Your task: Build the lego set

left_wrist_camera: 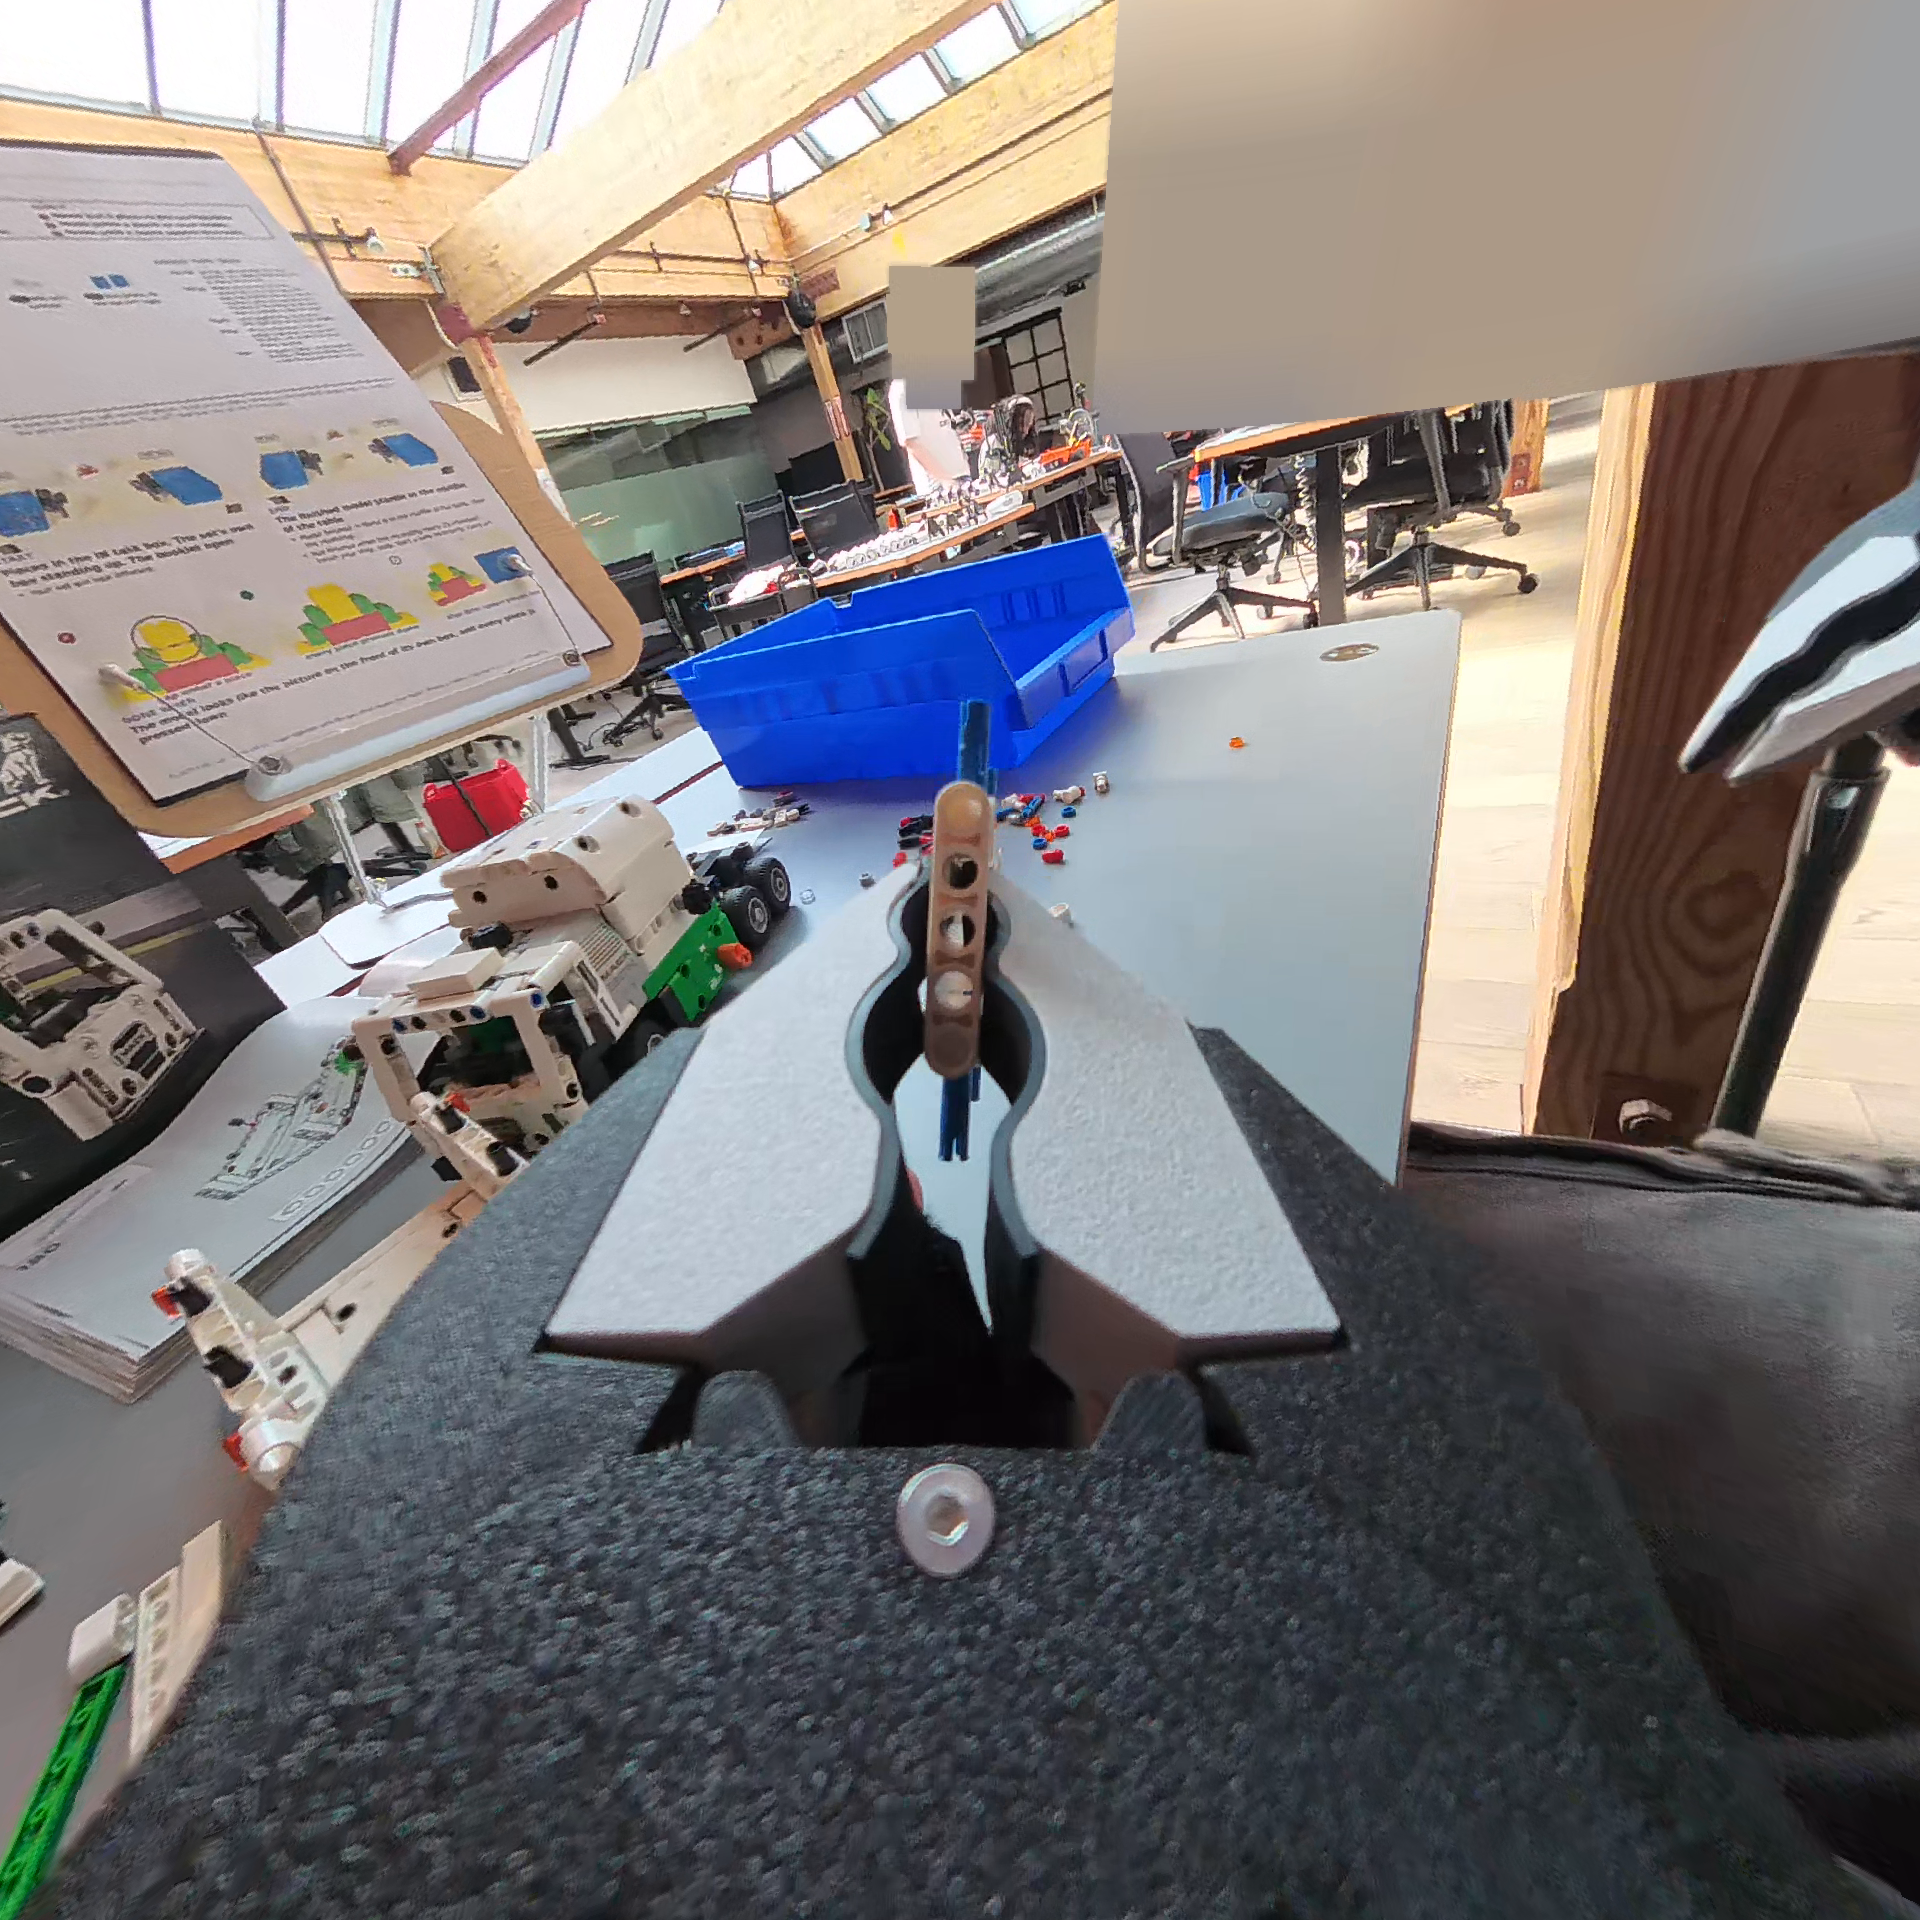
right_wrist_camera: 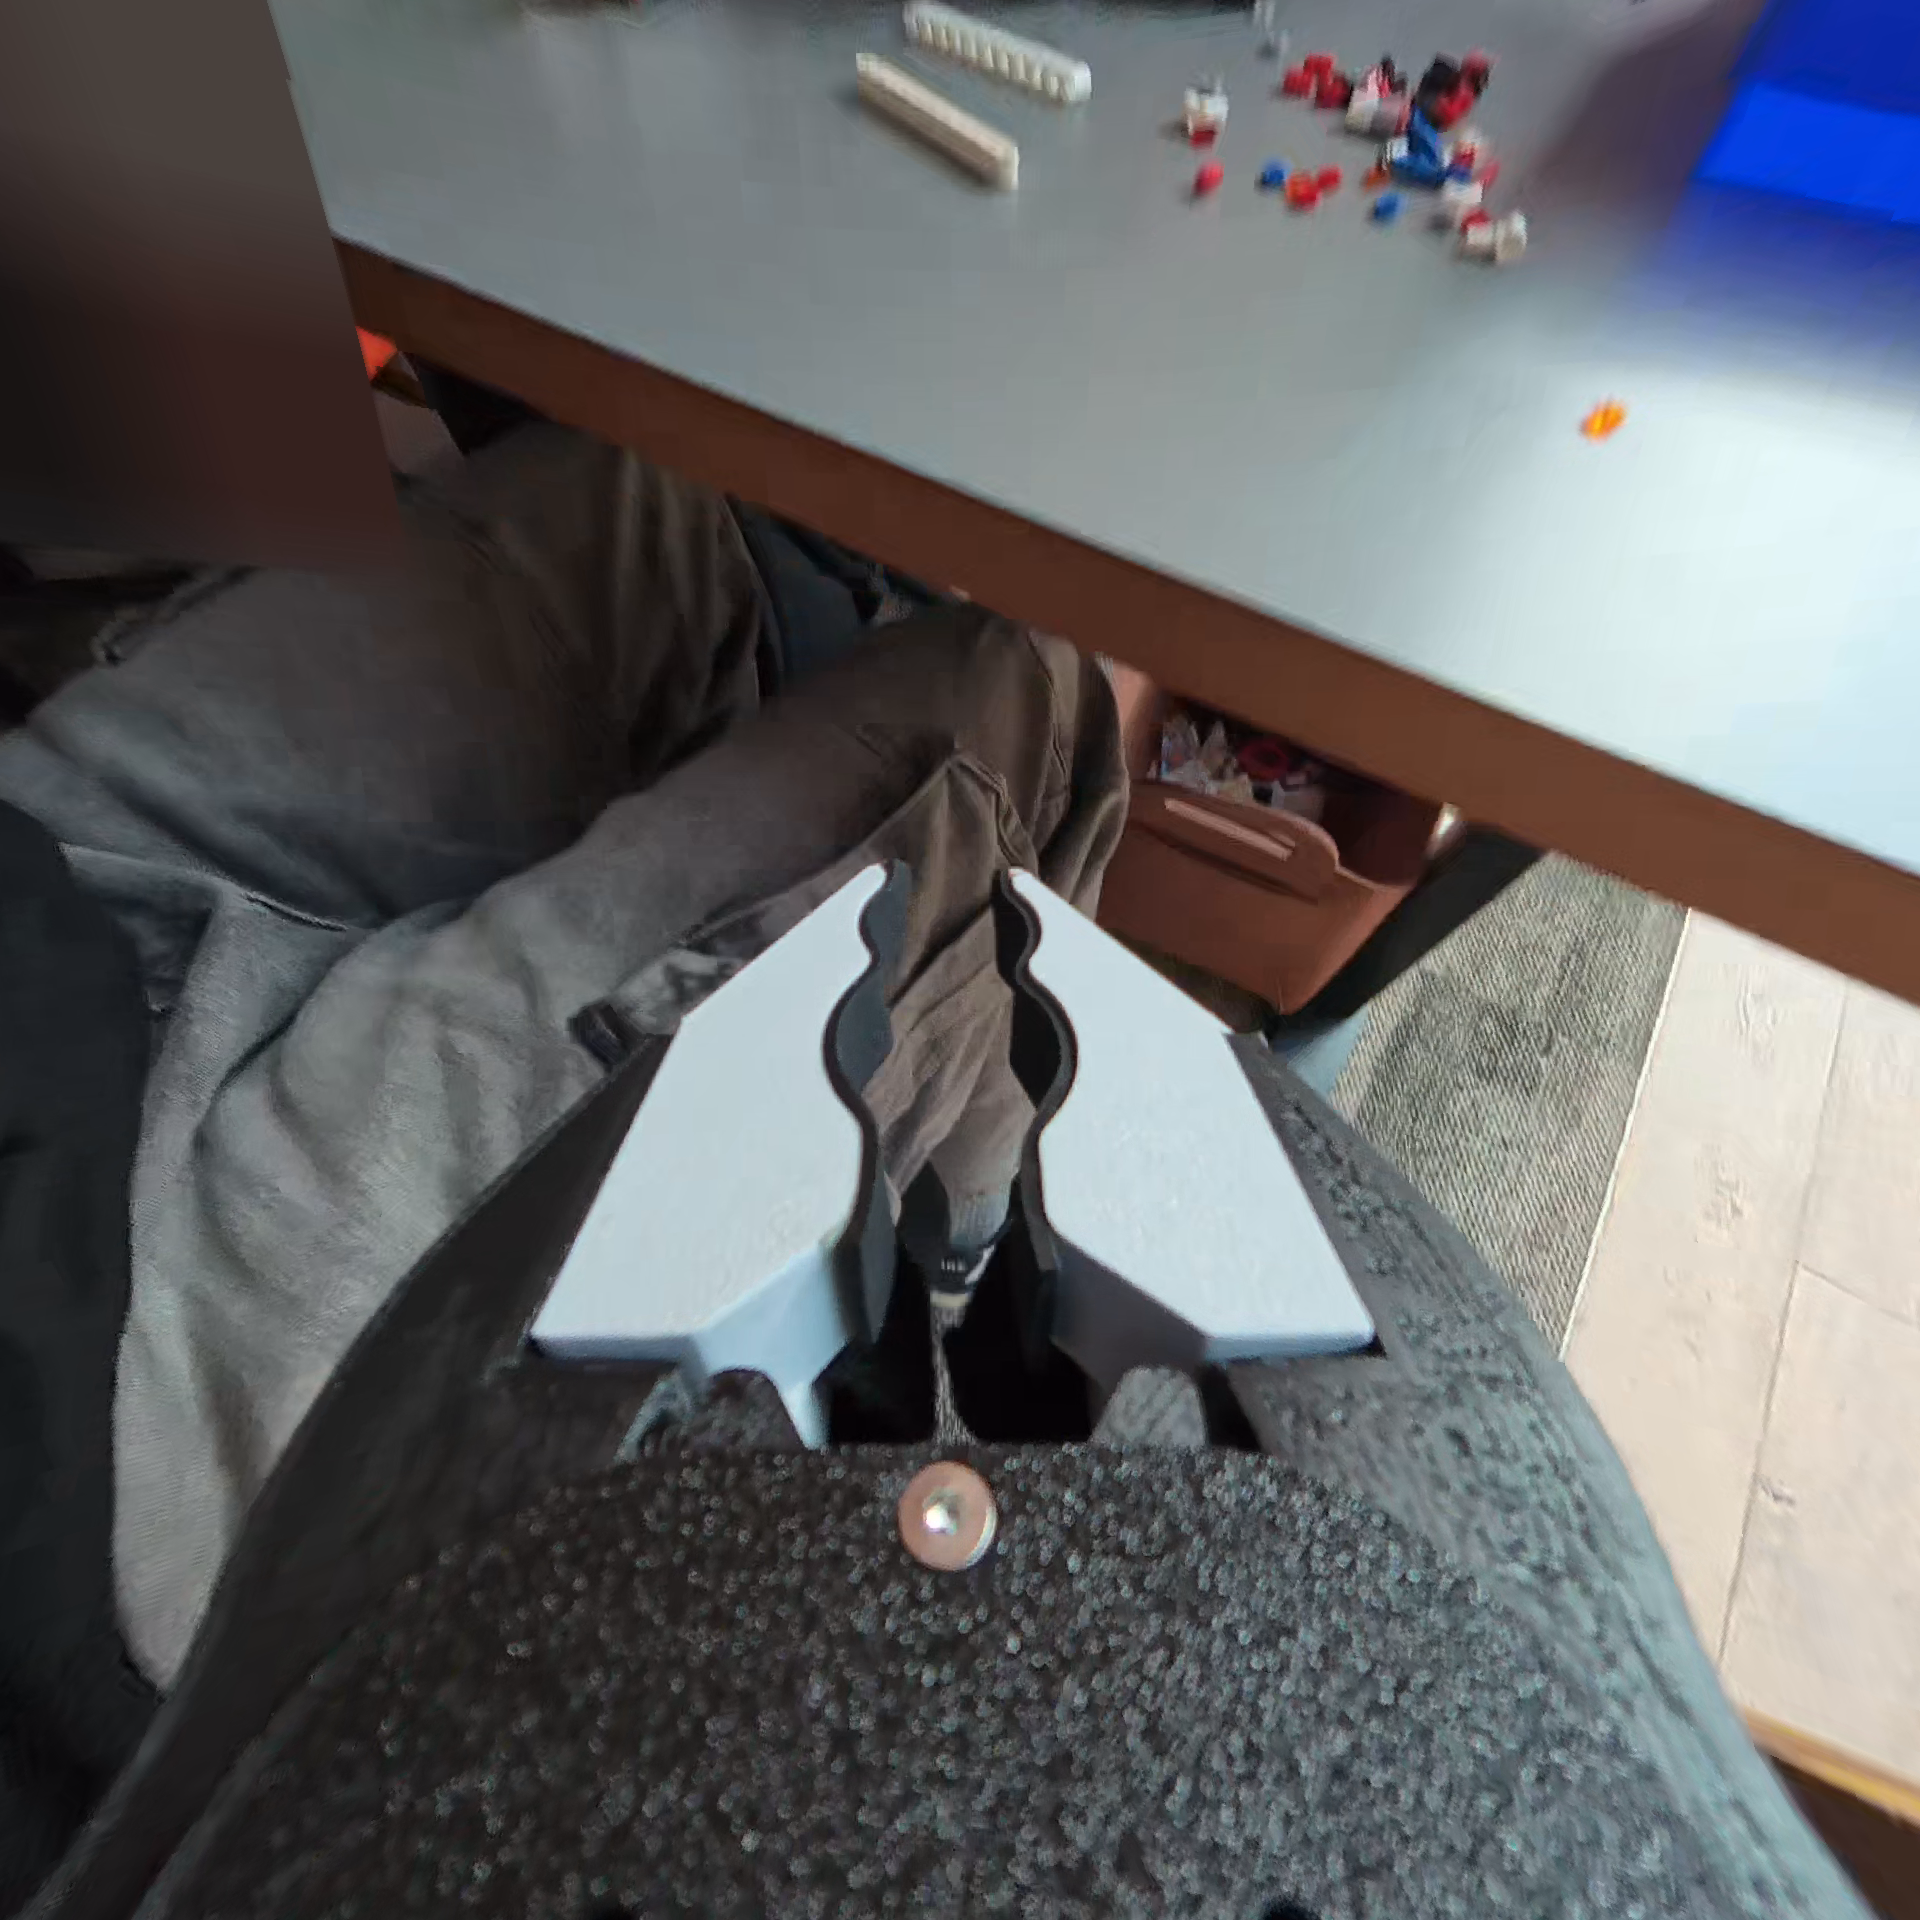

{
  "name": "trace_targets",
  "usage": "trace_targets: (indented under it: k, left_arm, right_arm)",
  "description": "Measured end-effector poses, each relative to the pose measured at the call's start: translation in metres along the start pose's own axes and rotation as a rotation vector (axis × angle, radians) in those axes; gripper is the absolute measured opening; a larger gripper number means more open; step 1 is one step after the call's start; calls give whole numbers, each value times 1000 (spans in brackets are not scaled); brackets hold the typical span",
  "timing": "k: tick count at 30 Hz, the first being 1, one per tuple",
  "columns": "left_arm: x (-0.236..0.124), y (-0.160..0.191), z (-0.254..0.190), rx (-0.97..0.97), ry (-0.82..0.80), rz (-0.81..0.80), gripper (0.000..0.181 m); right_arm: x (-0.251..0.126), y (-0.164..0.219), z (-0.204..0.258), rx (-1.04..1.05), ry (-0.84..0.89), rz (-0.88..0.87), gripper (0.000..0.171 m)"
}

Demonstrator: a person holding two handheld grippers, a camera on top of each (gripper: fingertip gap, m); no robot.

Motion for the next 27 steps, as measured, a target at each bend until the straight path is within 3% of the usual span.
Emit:
trace_targets:
  k: [3, 6, 11, 13, 17, 22, 27]
  left_arm:
    - [2, 1, -2, 26, -20, 16, 0]
    - [2, 1, -1, 38, -52, 8, 0]
    - [0, 1, 4, 53, -135, -13, 0]
    - [1, 1, 5, 52, -156, -11, 0]
    - [1, 0, 9, 21, -169, -15, 0]
    - [-2, -2, 14, -32, -149, -43, 0]
    - [1, -2, 19, -73, -170, -23, 0]
  right_arm:
    - [-13, 65, 8, 9, 52, 114, 18]
    - [-19, 164, 17, 43, 160, 237, 22]
    - [-9, 385, 64, 427, 295, 318, 27]
    - [-1, 471, 91, 589, 392, 313, 21]
    - [34, 604, 132, 629, 517, 485, 16]
    - [77, 687, 148, 767, 617, 574, 13]
    - [102, 717, 144, 794, 628, 622, 14]
Point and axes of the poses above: each gripper's, where its closed fingertips meet, x out along the fingers, y out of its underside, z = x × y across the jaws, the point moved 9 cm from there along -x, back along the fingers, and after that the axes turned 14 degrees about -x, right-handed, at the moved point
